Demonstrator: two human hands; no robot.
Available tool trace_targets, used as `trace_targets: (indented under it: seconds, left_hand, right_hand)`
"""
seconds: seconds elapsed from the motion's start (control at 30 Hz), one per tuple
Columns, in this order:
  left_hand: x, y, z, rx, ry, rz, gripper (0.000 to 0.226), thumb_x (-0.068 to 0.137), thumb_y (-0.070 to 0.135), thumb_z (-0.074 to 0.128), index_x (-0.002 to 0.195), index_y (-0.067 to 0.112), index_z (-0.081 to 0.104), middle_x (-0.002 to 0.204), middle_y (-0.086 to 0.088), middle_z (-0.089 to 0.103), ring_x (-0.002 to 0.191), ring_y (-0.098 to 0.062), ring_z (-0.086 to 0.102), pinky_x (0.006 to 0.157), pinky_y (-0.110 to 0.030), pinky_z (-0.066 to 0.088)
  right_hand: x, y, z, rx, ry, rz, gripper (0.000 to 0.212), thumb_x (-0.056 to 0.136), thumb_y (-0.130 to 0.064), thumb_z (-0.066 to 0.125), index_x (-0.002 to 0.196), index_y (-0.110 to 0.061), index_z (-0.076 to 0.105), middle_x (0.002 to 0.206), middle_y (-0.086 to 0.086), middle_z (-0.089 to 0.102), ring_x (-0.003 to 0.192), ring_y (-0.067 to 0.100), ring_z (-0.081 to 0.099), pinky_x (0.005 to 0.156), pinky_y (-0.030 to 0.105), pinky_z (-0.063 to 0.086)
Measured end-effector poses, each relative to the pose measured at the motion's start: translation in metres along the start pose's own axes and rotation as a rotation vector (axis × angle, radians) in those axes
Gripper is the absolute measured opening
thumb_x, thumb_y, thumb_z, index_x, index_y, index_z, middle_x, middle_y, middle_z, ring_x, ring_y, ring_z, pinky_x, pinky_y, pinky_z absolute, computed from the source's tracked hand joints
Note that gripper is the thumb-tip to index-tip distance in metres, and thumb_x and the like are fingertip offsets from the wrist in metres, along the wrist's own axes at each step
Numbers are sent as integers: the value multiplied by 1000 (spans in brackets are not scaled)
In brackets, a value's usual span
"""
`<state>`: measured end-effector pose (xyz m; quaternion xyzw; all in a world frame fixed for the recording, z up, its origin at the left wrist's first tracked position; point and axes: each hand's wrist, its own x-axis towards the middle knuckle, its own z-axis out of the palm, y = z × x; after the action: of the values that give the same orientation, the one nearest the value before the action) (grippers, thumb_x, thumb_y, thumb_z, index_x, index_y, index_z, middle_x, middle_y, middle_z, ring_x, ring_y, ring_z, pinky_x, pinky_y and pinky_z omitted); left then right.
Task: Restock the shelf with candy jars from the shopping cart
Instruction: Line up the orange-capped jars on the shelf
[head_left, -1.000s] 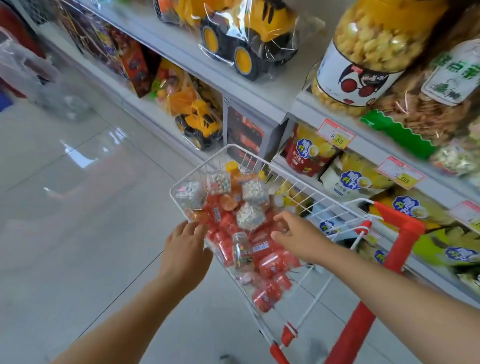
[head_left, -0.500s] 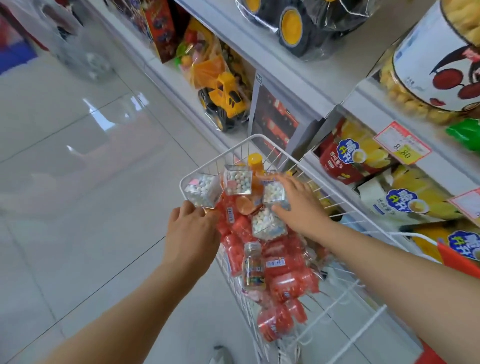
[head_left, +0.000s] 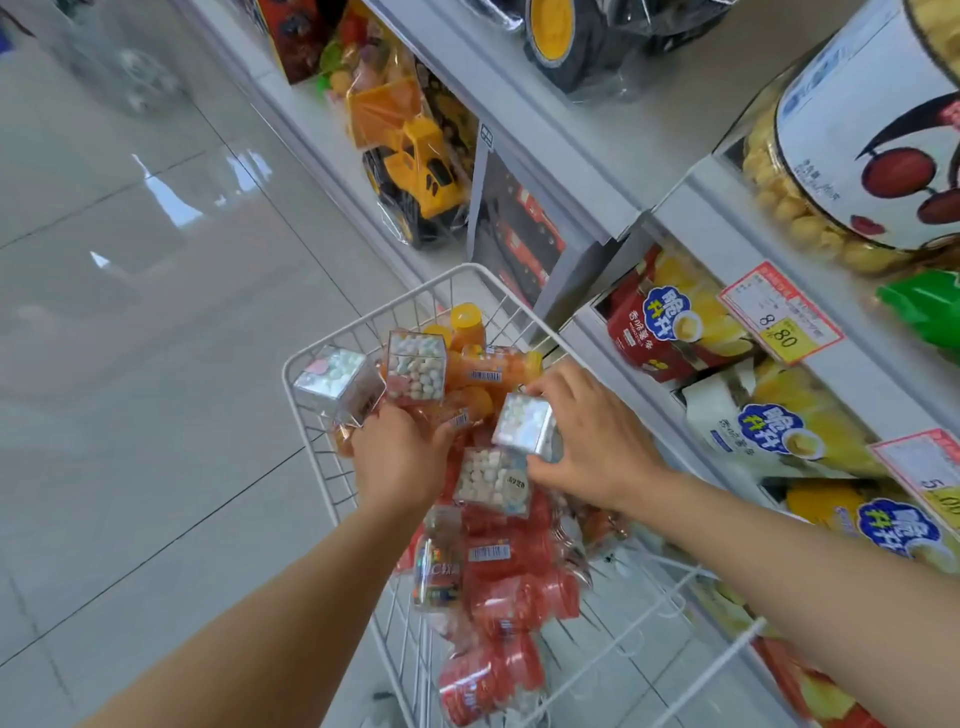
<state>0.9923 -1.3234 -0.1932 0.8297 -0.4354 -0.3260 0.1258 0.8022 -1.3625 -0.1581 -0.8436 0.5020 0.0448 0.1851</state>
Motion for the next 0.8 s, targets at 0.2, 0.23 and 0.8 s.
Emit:
trace_targets:
  seconds: [0.2,0.23,0.8]
  left_hand:
    - [-5,1,-4,-38,-100,-77,41,79,57,60,81,16,64,81,-5,68,79,-29,64,74,-46,56]
    - [-7,2,-8,-60,-138,-91,42,81,55,59,80,13,65,77,-6,69,74,-29,66,72,-45,57]
    - [-32,-6,-62,-711,-249,-209,35,96,40,44,92,13,66,66,-6,57,61,-18,50,61,-30,42]
  right_hand:
    - [-14,6,9,-63,-99,33,62,78,-45,66,129,-18,42,119,0,42,111,20,42,91,32,41]
    - [-15,6,8,-60,-104,36,62,79,-45,65,131,-18,43,119,0,42,112,20,42,92,33,42]
    - [38,-33,11,-146,-97,214,51,96,-30,53,139,-10,34,136,9,46,125,27,38,101,34,34]
